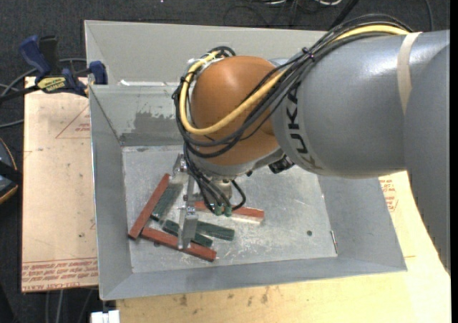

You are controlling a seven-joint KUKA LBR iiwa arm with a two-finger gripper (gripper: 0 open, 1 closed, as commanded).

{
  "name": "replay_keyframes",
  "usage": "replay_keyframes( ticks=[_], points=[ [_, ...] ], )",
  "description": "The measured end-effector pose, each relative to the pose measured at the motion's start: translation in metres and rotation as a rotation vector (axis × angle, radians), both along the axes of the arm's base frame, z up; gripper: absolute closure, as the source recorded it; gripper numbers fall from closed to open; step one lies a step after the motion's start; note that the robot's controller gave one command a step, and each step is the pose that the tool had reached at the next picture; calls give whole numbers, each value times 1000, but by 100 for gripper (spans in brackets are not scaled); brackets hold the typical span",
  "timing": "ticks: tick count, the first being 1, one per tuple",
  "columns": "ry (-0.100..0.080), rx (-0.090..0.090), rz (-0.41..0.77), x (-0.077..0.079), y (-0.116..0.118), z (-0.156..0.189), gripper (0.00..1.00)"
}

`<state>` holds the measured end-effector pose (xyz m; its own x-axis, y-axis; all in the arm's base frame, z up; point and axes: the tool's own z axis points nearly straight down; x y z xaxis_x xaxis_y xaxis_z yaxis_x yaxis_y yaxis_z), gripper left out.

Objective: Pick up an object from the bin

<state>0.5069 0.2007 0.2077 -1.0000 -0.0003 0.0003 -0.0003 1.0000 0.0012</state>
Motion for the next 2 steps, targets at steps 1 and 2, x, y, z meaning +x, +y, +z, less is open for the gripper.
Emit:
replay_keyframes(
  ticks=[1, 2],
  points=[
    [-9, 2, 42, -1, 4, -41, 0],
    [-28, 14, 24, 20, 20, -126, 100]
  ],
)
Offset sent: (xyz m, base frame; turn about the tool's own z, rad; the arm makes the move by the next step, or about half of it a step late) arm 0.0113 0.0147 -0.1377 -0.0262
